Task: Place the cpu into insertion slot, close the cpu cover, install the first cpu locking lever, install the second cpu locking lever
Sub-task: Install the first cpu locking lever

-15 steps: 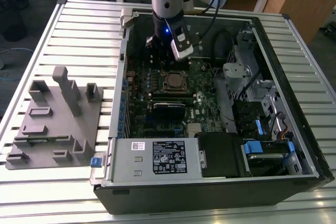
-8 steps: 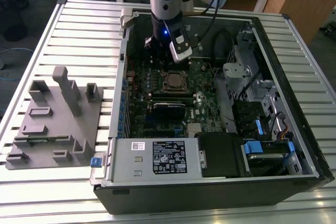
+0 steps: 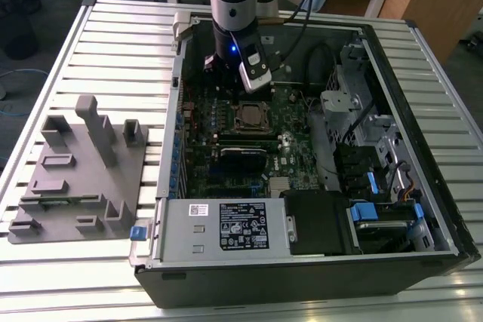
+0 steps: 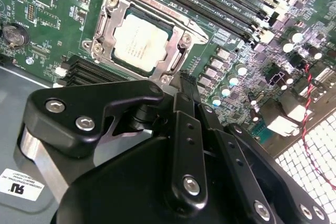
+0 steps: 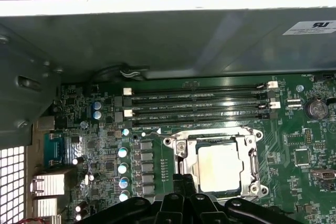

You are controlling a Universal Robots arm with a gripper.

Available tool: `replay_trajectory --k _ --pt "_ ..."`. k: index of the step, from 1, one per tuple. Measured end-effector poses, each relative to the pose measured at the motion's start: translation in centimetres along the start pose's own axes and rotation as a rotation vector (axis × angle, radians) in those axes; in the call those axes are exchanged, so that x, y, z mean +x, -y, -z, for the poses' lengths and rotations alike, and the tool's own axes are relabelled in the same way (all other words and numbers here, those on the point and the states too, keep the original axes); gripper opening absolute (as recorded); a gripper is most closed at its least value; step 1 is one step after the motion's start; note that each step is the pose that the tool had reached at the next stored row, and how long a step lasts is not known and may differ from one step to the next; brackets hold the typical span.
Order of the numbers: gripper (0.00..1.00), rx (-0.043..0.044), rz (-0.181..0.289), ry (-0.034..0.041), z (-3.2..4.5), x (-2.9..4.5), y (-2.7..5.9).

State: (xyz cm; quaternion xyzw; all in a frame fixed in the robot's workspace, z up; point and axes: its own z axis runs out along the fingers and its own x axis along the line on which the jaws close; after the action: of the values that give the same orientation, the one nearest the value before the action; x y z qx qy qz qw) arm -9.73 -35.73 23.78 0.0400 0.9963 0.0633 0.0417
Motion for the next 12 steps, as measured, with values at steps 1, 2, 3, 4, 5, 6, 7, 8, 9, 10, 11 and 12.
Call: replay_trajectory --k 1,2,3,4,5,6,7,8,9,10,11,12 --pt "0.11 0.0002 0.000 -0.0001 0.01 0.05 0.01" --pt "0.11 0.0002 0.000 -0.0001 0.01 0.07 0.01" --pt "0.11 0.0001 0.000 -0.0001 0.01 0.07 0.01" --pt "0.11 0.0001 0.000 -0.0001 0.01 0.07 0.01" --pt "0.11 0.0001 0.000 -0.0001 0.01 0.07 0.01" --pt "0.11 0.0002 0.000 -0.0001 0.01 0.07 0.01" --pt "0.11 0.0002 0.000 -0.0001 0.01 0.07 0.01" --pt "0.11 0.0001 0.000 -0.0001 0.01 0.07 0.01" --pt "0.11 0.0001 0.000 0.0000 0.01 0.07 0.01" --pt "0.11 0.0001 0.000 0.0000 0.01 0.07 0.01" --pt "0.11 0.0001 0.000 -0.0001 0.01 0.07 0.01" --pt "0.11 0.0001 0.000 0.0000 0.01 0.07 0.01"
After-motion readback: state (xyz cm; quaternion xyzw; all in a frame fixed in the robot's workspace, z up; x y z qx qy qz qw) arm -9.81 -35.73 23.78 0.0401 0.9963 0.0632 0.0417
